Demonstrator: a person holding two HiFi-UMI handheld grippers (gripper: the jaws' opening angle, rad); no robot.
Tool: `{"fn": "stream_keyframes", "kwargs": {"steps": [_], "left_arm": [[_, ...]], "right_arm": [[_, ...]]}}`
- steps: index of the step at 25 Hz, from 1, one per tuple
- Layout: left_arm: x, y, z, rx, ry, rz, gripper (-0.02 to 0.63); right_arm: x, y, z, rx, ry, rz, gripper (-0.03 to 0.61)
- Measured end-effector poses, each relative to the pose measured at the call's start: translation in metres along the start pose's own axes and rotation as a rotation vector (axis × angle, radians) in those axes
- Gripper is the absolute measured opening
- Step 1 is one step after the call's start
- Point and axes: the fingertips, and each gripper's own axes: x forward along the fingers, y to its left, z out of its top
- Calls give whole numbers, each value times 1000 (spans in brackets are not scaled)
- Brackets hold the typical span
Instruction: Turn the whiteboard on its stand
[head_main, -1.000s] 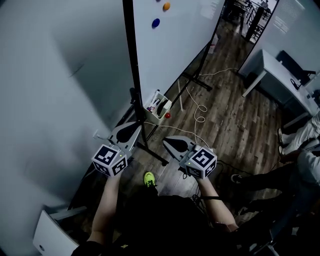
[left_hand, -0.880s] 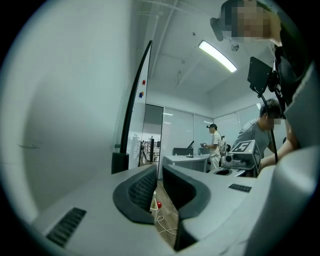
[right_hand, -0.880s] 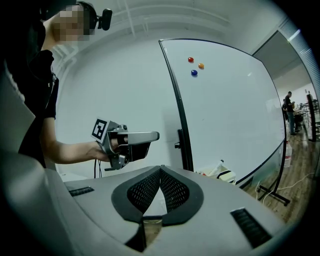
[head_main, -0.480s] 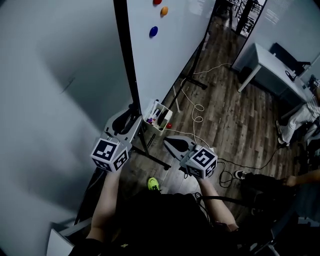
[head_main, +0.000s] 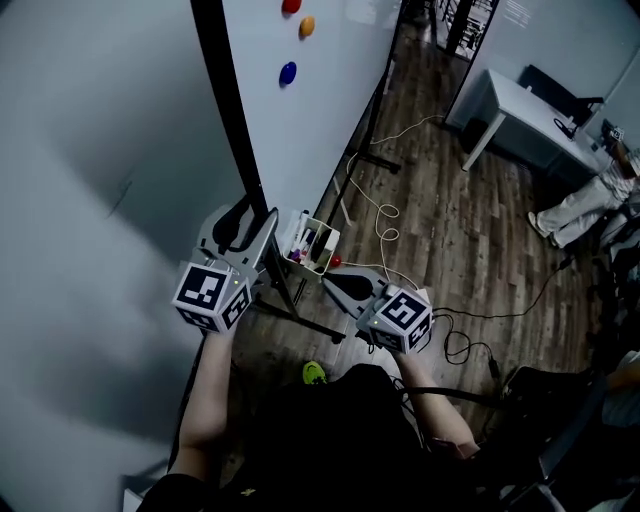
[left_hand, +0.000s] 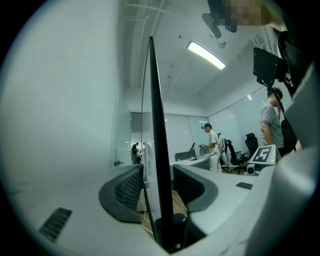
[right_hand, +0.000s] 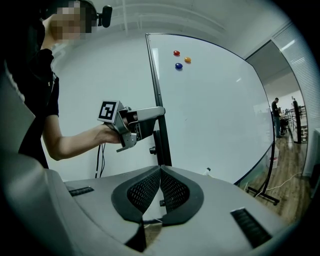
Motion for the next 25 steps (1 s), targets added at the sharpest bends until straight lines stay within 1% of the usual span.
{"fn": "stream_keyframes", "kwargs": {"steps": [4,7,13,15,18,22,25], "left_arm": [[18,2,8,25,-6,-26,172],[29,3,12,37,-7,-30,169],[45,2,20,65,1,-6,141],[49,1,20,70,11,0,117],[52,3,21,75,23,17,114],[55,7,22,61,43,28,109],[58,6,21,84,62,35,109]], "right_arm": [[-3,-7,-4,5,8,-23,21],[-6,-12,-6,7,7,-30,21],[-10,-26,0,-2,5,-11,21],[-10,-31,3,-7,3,-2,21],[-10,-37,8,-15,1,7,21],[-9,-44,7,-4,5,9,21],[-10,-46,2,9,9,11,21]]}}
